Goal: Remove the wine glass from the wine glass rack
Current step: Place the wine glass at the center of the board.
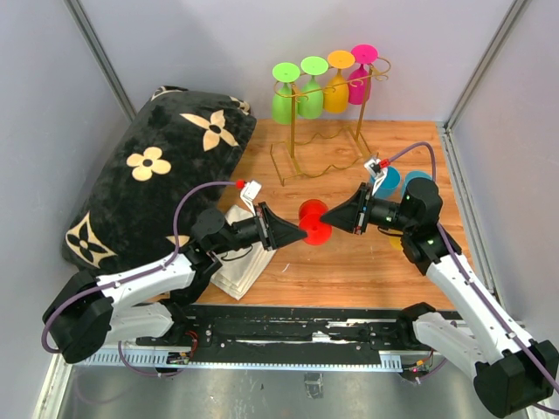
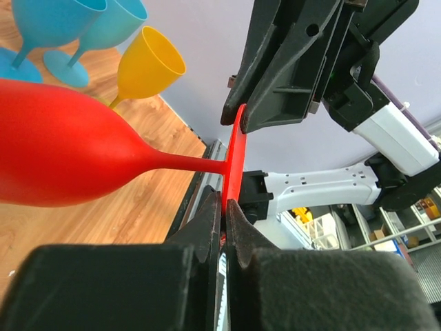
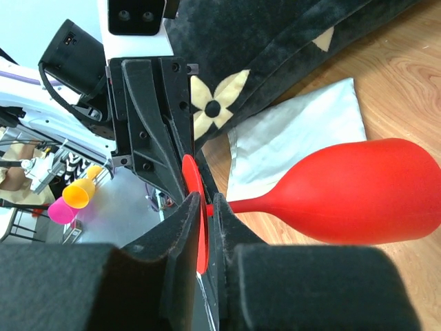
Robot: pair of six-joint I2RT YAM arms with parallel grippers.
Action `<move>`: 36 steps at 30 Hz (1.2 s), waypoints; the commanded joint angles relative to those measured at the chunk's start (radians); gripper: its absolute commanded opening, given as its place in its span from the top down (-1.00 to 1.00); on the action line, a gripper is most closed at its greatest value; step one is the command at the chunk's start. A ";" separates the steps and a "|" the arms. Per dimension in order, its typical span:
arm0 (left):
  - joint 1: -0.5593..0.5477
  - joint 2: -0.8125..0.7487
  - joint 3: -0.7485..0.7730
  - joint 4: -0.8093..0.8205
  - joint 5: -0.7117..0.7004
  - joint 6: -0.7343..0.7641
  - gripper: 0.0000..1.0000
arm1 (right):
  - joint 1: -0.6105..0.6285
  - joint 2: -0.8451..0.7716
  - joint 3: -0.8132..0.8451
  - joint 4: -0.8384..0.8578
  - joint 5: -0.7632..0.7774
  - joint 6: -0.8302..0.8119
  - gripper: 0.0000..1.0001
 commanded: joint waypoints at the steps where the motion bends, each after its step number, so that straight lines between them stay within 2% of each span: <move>1: -0.007 -0.048 -0.008 0.027 -0.016 0.039 0.94 | -0.003 -0.001 0.052 -0.097 -0.033 -0.090 0.69; 5: -0.022 -0.063 0.001 -0.007 -0.043 0.070 0.94 | -0.001 0.014 0.061 -0.120 -0.080 -0.105 0.65; 8: -0.035 -0.053 0.018 -0.029 -0.039 0.090 0.92 | 0.004 0.007 0.059 -0.106 -0.088 -0.105 0.83; 11: -0.048 -0.037 0.043 -0.056 -0.035 0.109 0.69 | 0.009 -0.004 0.047 -0.056 -0.090 -0.083 0.98; 14: -0.055 -0.023 0.057 -0.070 -0.031 0.115 0.38 | 0.010 -0.029 0.029 -0.024 -0.038 -0.081 0.98; 16: -0.057 -0.018 0.061 -0.065 -0.024 0.112 0.30 | 0.011 -0.045 0.012 0.006 -0.025 -0.081 0.99; 22: -0.060 -0.009 0.060 -0.033 0.017 0.102 0.23 | 0.011 -0.079 -0.027 0.076 -0.012 -0.077 0.99; 29: -0.070 0.015 0.080 -0.024 0.030 0.098 0.19 | 0.012 -0.083 -0.048 0.147 -0.073 -0.057 0.98; 33: -0.071 0.030 0.070 0.026 0.011 0.067 0.20 | 0.017 -0.084 -0.052 0.161 -0.100 -0.060 0.98; 36: -0.072 0.052 0.069 0.071 0.027 0.046 0.28 | 0.019 -0.086 -0.054 0.163 -0.103 -0.066 0.99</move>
